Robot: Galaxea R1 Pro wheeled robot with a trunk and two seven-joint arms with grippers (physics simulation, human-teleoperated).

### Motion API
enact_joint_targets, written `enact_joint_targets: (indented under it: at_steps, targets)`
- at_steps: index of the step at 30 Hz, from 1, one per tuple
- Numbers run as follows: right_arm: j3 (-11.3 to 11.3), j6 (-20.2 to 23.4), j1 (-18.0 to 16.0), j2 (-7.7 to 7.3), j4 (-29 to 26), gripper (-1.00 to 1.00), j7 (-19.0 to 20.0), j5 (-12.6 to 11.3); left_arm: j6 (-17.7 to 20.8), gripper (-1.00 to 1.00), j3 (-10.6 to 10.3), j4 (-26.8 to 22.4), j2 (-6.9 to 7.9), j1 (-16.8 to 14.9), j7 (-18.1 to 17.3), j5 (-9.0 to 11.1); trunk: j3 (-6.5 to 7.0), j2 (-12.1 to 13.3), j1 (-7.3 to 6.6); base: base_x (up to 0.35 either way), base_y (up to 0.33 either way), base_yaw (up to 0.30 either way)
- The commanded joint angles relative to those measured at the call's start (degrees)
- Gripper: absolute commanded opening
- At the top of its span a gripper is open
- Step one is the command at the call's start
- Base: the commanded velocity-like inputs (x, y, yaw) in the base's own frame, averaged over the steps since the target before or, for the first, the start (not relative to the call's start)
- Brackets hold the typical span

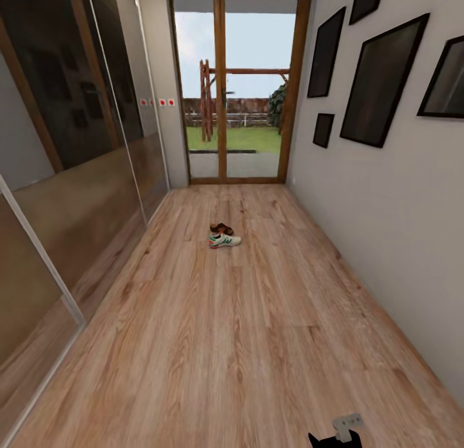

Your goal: Pick up the two gym shoes and the two sandals from the corridor floor and place them onto the hallstand (shoe rack) in the corridor, making sure they are on the rack and not on the floor. Arrange them so the two gym shoes are next to each other and the two sandals are next to each other.

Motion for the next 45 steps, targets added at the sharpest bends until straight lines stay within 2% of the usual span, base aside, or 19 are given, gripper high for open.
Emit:
enact_joint_targets:
  at_steps: [1,45]
  targets:
    - [-0.5,-0.2,0.0,-0.01,0.0,1.0,0.2,0.5,-0.2,1.0,0.4,0.0,-0.04,-0.1,-0.4,-0.3,-0.05,0.0,0.02,0.335,0.0,0.0]
    - [-0.5,-0.2,0.0,-0.01,0.0,1.0,0.2,0.5,-0.2,1.0,0.4,0.0,-0.04,-0.1,-0.4,-0.3,-0.05,0.0,0.02,0.335,0.0,0.0]
